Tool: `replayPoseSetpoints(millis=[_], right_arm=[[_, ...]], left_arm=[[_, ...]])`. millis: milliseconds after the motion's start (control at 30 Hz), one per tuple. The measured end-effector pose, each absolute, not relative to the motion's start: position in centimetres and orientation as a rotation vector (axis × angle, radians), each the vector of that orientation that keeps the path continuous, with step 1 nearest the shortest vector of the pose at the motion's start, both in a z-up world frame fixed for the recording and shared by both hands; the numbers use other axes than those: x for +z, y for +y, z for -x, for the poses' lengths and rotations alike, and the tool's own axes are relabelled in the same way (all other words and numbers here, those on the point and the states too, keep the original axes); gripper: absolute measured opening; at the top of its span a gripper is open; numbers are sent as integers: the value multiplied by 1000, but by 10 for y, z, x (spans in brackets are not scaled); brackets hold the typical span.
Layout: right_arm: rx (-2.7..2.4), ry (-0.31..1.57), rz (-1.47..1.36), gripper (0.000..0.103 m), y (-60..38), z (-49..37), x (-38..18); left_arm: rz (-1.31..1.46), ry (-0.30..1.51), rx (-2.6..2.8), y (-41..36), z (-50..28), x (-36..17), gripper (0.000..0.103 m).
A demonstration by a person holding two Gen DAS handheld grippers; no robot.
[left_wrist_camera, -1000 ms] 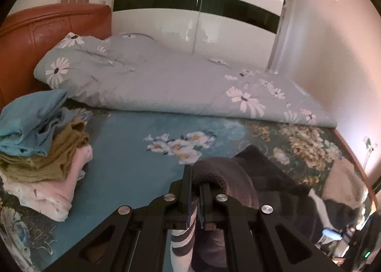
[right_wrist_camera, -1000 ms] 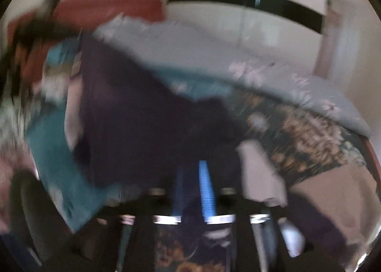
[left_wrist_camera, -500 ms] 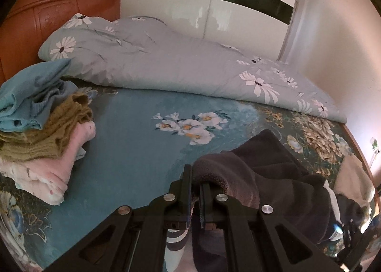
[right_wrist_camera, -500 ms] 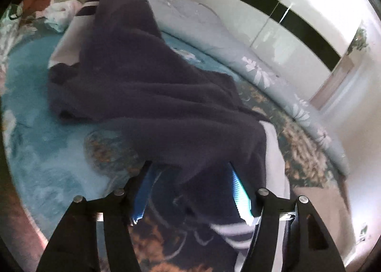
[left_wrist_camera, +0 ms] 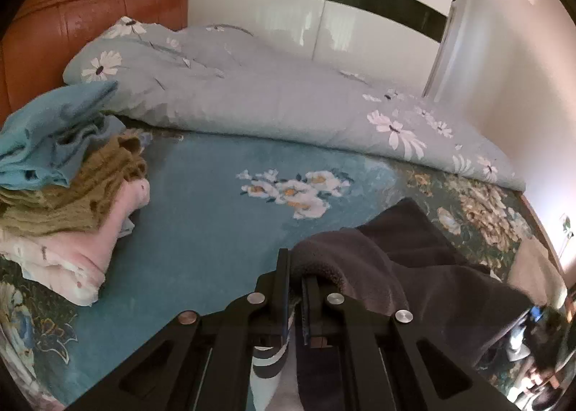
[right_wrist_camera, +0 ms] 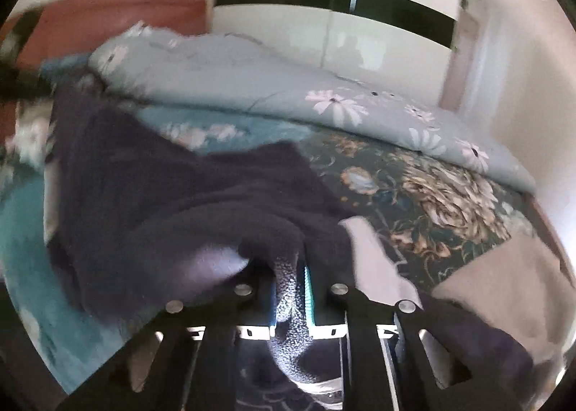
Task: Fold clothes
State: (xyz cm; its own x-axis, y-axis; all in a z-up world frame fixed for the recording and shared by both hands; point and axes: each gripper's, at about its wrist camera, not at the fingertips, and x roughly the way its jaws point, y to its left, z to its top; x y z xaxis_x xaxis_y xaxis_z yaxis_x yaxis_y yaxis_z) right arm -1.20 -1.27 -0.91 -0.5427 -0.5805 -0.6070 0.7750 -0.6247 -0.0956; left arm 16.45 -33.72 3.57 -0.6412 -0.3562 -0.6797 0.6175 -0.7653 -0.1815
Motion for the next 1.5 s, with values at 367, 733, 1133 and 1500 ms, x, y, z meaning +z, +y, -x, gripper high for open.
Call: replayPoseSetpoints(millis=[367,733,1133,1500], right_arm=[[-2382,96,-294,11,39,34,194],[-2340,-2,29,11,111,-52,303],[-2258,163,-186,11,64,-29,270],[-2164,307,-937,11,-77,147,22]], left_arm=[[-507,412,-2552,-295,-212,166,5],[-138,151,-2588,-229,-333,278,5],[-486,131,-2446,-306,-251,228,5],[-1055,448,-2266,-414,-80,-26,6]])
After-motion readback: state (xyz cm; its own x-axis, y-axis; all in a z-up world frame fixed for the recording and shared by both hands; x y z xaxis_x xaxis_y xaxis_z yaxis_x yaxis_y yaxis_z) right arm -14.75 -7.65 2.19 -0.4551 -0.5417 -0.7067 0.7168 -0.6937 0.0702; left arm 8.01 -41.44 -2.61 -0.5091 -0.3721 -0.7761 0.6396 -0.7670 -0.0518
